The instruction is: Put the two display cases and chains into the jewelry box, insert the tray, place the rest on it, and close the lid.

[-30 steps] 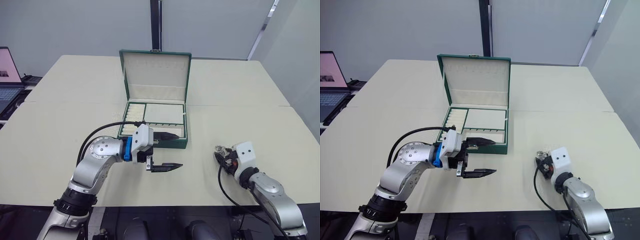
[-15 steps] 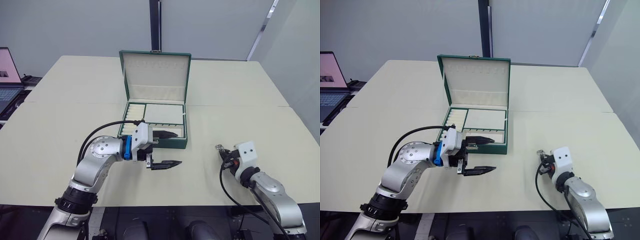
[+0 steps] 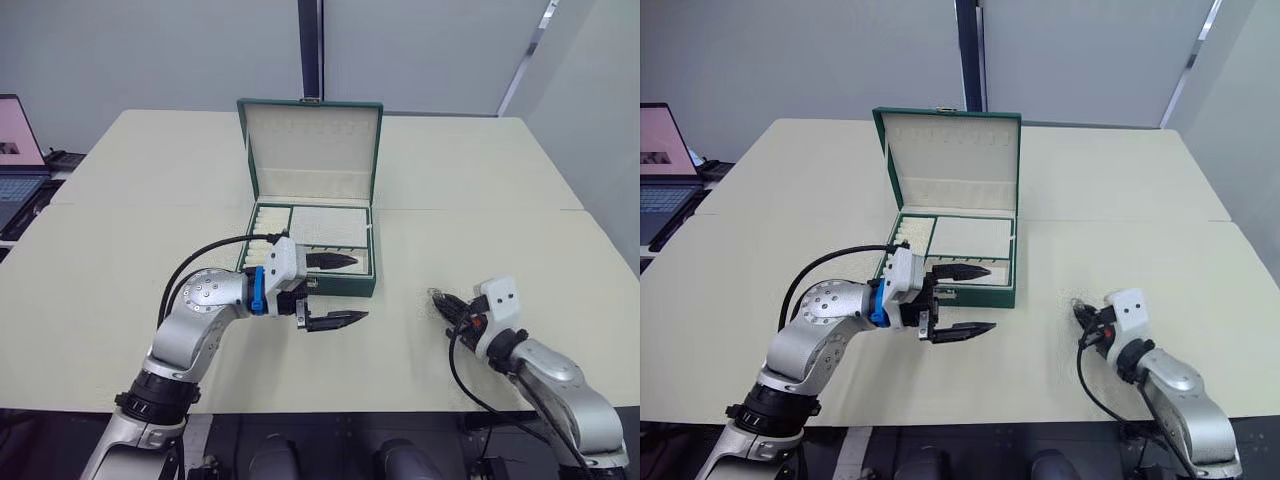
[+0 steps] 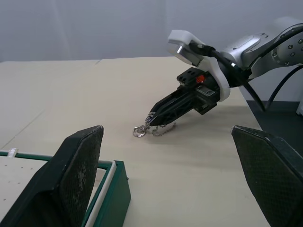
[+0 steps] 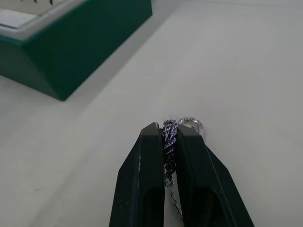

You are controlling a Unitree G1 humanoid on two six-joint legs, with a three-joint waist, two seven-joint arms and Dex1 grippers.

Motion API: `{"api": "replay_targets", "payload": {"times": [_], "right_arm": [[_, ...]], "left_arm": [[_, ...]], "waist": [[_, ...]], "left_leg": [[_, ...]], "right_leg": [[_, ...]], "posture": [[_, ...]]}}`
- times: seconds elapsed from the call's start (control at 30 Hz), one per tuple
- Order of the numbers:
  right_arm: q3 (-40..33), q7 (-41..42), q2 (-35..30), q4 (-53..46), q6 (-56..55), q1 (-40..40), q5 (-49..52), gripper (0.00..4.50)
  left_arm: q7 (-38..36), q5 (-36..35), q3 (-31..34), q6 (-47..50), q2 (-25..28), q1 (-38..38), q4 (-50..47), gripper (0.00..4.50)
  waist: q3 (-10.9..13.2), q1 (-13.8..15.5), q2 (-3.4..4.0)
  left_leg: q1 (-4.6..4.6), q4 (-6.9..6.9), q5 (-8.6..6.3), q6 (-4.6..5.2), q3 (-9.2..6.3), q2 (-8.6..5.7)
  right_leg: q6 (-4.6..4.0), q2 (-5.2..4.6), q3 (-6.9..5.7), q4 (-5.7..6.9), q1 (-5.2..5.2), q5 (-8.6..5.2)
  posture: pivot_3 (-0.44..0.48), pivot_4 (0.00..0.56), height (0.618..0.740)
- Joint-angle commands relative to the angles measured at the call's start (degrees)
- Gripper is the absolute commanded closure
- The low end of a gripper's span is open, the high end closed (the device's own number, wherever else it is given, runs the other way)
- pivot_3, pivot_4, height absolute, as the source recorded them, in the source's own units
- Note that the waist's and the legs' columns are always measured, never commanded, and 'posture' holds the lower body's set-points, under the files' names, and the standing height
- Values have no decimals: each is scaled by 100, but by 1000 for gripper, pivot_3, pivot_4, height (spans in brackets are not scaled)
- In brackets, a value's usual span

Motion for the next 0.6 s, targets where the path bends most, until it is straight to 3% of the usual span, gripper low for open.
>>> {"api": "replay_targets", "payload": {"times": [0.03,0.47,0.6], "right_arm": [[-233,210,-132,-358,5,-363,392,4399],[-126,595,-471,-600,897,-2213,1720,4399],[143,771,-407,-192,1134,-3306,1956,4399]], "left_arm": [[178,-144,216,25,-23,50,-256,0],[1191,-576,1153,663,238,1403,-1539,0],[1580,-638,1614,705,239,2085,-1902,0]], "waist": [[1,0,1],[18,-5,11],[22,-37,17]], "left_leg": [[0,0,0,0,0,0],[-3,-6,0,0,1,1],[-1,-9,-1,1,4,2]], "right_leg": [[0,0,0,0,0,0],[0,-2,5,-4,-6,0],[0,-2,8,-2,-9,0]], "posture": [[0,150,740],[0,150,740],[0,150,740]]}}
